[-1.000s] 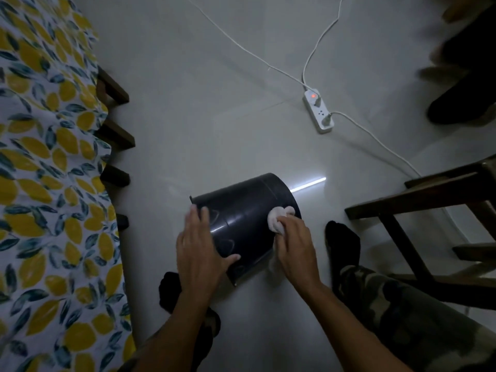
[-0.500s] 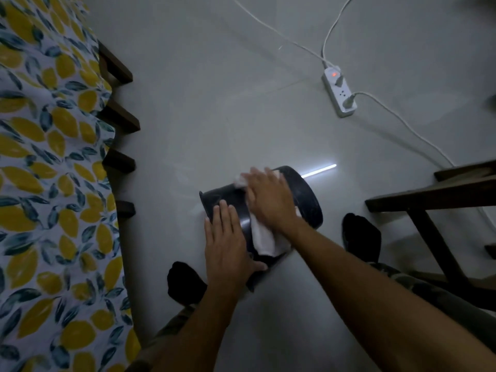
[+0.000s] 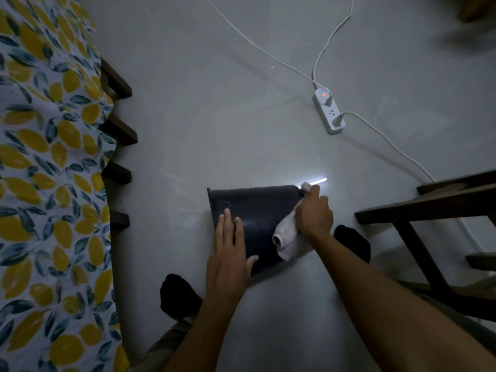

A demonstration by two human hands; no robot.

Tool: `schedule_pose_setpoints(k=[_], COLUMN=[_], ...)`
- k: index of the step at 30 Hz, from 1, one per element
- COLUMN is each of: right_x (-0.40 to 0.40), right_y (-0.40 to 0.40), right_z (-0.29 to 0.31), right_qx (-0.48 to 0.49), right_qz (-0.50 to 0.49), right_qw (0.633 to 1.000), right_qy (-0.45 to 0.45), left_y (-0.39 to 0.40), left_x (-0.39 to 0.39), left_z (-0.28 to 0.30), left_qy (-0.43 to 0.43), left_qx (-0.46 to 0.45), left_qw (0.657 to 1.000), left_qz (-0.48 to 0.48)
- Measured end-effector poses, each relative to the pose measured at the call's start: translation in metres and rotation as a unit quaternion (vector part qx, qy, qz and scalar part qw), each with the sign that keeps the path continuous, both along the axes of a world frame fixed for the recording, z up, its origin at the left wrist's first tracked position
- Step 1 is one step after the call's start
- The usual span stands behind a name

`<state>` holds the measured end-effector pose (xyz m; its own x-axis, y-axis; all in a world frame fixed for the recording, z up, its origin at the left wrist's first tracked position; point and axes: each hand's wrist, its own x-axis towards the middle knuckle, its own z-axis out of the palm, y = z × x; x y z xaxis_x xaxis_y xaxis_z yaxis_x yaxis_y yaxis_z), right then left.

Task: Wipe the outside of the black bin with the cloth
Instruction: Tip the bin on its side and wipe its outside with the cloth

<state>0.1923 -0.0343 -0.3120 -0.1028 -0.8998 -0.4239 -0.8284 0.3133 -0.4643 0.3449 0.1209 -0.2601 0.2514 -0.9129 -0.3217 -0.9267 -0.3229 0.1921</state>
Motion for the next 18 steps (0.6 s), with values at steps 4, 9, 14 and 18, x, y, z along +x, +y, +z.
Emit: schedule_pose_setpoints(k=[4,9,14,18], right_x=[-0.014,-0.016,-0.019,-0.033], right_y=[0.020,0.053,0.078,0.080], right_z=[0.002,-0.003,0.005,0.023], right_qx=[0.051,0.139,0.196,0.148], right_qz=[-0.053,-0.031,0.051,0.064], right_qw=[0.997,0.988,0.976,0.983], right_qy=[-0.028,-0.055,-0.083,-0.087], left_y=[0.003,0.013,0.027,0.035], left_x=[0.002,0.010,0.001,-0.023], left_z=[0.009,0.030,0.045,0.026], left_qy=[-0.043,-0.096,-0.113,-0.108], left_qx=[-0.013,-0.036,-0.058,-0.053], left_qw=[0.998,0.987,0.953,0.930], left_qz=[-0.052,-0.121,-0.276,-0.348])
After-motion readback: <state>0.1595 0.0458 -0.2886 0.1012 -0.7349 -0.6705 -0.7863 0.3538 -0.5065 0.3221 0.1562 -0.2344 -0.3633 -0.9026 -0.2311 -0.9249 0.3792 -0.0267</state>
